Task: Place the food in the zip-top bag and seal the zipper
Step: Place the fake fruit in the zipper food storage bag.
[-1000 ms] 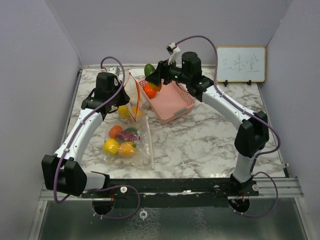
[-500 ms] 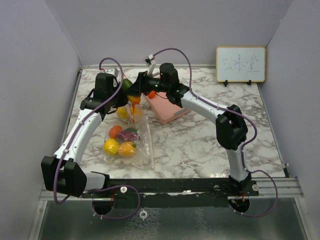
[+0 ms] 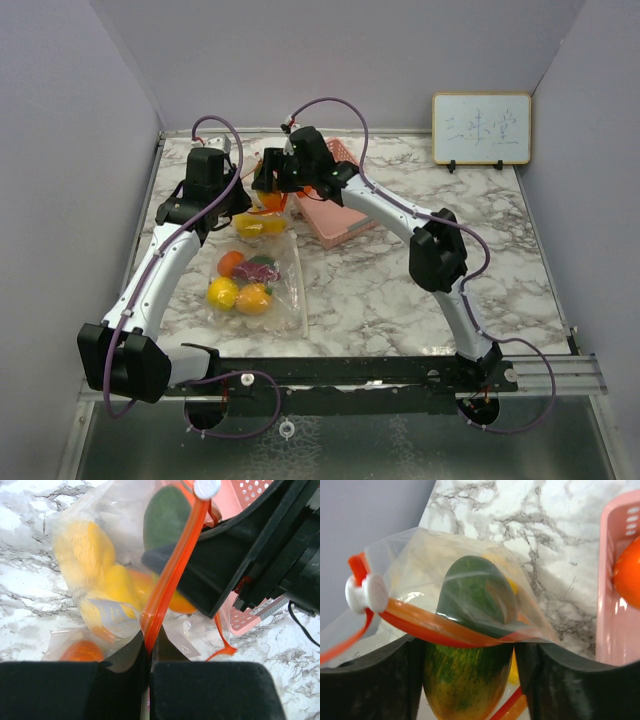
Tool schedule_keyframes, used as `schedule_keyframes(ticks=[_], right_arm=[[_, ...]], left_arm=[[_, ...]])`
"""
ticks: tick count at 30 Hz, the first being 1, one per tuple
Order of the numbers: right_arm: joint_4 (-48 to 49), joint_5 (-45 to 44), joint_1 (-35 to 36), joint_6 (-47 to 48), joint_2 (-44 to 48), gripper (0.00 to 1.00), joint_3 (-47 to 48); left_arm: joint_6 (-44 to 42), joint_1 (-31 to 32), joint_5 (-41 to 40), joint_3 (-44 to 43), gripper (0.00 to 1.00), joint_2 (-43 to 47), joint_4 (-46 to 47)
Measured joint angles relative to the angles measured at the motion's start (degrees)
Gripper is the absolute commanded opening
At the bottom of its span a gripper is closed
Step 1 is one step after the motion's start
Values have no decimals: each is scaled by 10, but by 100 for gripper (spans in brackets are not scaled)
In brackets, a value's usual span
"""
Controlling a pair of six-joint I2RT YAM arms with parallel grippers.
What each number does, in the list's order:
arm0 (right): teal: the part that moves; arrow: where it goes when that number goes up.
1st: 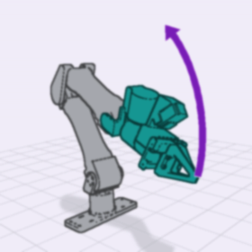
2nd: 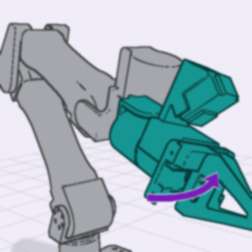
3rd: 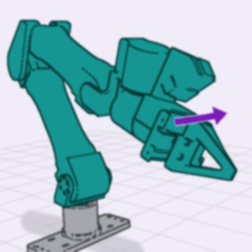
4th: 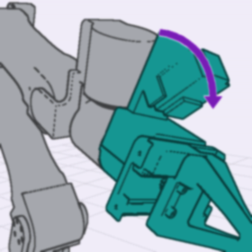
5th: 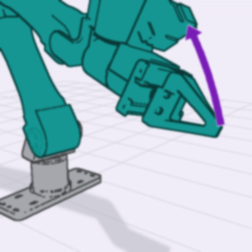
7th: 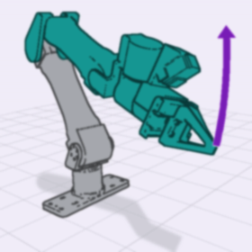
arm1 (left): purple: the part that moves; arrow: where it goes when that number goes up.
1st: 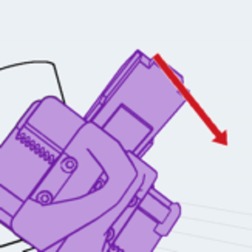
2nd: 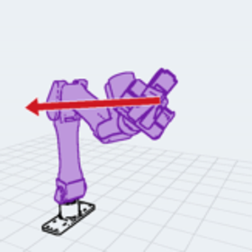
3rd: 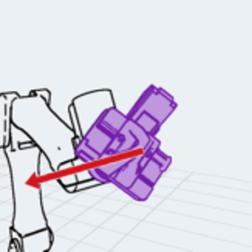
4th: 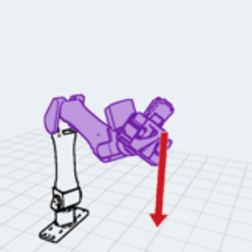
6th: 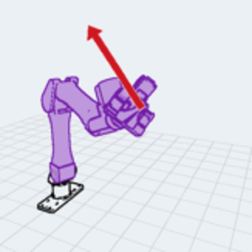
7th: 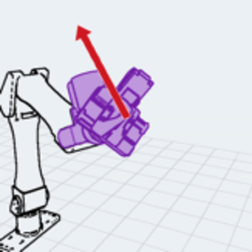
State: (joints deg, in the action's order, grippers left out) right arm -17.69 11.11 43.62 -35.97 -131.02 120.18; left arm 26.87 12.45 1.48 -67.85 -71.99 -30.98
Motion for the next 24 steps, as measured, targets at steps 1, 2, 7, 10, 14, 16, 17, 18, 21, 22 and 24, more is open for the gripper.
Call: schedule_keyframes(ticks=[1,2,7,10,14,16,17,18,21,22,24], right_arm=[[-11,-3,2,5,0,99,2],[-20,-6,3,10,0,100,3],[-26,-8,7,37,14,100,-9],[-19,-7,7,53,64,100,-63],[6,-17,7,66,158,100,-136],[19,-38,6,76,207,100,-160],[24,-47,5,79,219,100,-161],[25,-61,1,81,227,100,-153],[14,-87,-7,80,211,100,-106],[8,-94,-14,77,190,100,-81],[5,-108,-27,76,156,100,-54]], left_arm=[[0,0,0,0,0,0,0],[0,0,0,0,0,0,0],[-2,0,-7,0,0,0,0],[-4,0,-11,2,0,-1,0],[-6,0,-12,2,0,-7,1],[-7,0,-12,2,0,-11,1],[-7,0,-12,2,0,-12,1],[-7,0,-12,2,0,-13,1],[-7,0,-12,2,0,-13,1],[-7,0,-11,2,0,-13,1],[-8,0,-11,2,0,-13,1]])
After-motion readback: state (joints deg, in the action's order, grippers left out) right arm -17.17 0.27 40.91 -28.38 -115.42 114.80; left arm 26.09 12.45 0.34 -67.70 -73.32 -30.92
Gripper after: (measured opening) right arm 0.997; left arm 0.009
